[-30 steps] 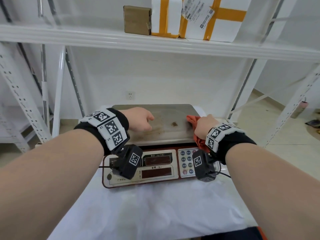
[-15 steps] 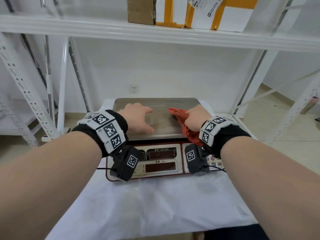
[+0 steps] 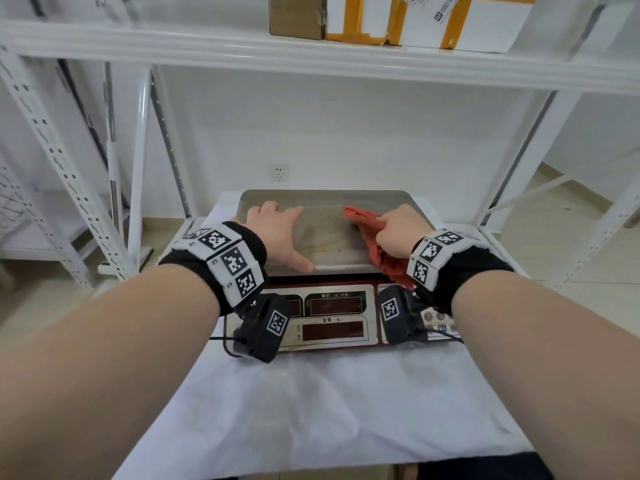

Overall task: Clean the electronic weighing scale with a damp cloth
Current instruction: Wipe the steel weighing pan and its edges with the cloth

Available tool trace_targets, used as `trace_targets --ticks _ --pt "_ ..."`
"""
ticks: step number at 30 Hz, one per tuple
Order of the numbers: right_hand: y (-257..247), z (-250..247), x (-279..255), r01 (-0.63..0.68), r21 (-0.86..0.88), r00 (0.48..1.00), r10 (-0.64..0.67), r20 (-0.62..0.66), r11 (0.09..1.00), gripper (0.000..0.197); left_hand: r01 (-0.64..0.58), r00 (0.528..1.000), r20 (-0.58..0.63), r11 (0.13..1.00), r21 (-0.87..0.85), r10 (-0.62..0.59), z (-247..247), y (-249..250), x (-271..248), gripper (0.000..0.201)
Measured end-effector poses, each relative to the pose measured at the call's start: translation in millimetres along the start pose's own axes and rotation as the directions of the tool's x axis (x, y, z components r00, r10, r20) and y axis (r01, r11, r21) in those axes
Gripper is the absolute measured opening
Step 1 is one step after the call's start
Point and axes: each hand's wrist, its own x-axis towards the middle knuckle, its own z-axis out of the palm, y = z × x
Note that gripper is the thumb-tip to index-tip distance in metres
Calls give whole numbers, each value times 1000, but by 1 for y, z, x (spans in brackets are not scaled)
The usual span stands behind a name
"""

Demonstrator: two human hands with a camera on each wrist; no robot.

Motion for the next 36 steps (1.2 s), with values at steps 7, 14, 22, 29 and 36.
trace_targets --ticks 7,14,22,29,36 --pt "21 -8 5 -174 -21 969 167 -181 985 47 10 998 55 1000 19 -11 -1 -2 8 116" --pt "9 11 29 60 7 998 -60 -3 998 64 -13 996 93 997 76 6 -3 -3 18 122" --pt "28 -13 22 -196 82 966 207 -153 977 42 -34 993 115 992 124 20 -4 -3 24 125" --pt "-6 4 20 47 215 994 -66 84 975 45 -35 990 139 989 141 15 -6 -4 25 125" --pt "8 -13 15 -115 125 992 120 -34 985 41 -44 988 151 994 103 28 -3 -5 26 127"
